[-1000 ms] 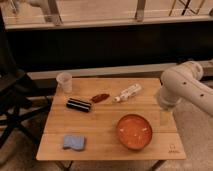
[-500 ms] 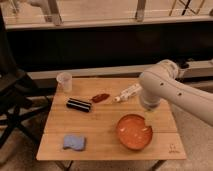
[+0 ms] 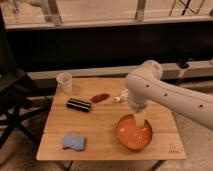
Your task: Place the white sponge in the ceramic bowl
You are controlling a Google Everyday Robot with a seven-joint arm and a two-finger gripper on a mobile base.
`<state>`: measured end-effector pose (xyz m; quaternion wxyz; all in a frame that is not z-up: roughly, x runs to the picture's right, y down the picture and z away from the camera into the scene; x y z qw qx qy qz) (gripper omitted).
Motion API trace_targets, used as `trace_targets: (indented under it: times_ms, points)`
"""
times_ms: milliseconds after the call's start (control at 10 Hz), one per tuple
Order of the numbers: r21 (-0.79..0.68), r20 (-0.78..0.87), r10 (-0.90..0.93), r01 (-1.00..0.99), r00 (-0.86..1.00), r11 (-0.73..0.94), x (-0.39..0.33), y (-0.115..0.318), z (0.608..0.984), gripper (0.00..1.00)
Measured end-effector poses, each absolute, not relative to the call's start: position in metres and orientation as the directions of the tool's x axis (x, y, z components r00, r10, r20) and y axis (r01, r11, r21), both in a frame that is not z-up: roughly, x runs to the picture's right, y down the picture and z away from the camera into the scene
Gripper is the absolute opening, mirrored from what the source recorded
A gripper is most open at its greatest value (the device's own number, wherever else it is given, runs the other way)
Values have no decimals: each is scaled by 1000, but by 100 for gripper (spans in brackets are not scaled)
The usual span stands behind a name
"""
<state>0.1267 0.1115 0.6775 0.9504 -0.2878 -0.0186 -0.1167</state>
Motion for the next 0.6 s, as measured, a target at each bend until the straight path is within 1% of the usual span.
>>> trace_targets:
  times_ms: [200,600]
  points:
    - [-541,124,-244,272,962,796,119,116,677,80]
    - [-519,179,-325,370,928,770,78,124,681,80]
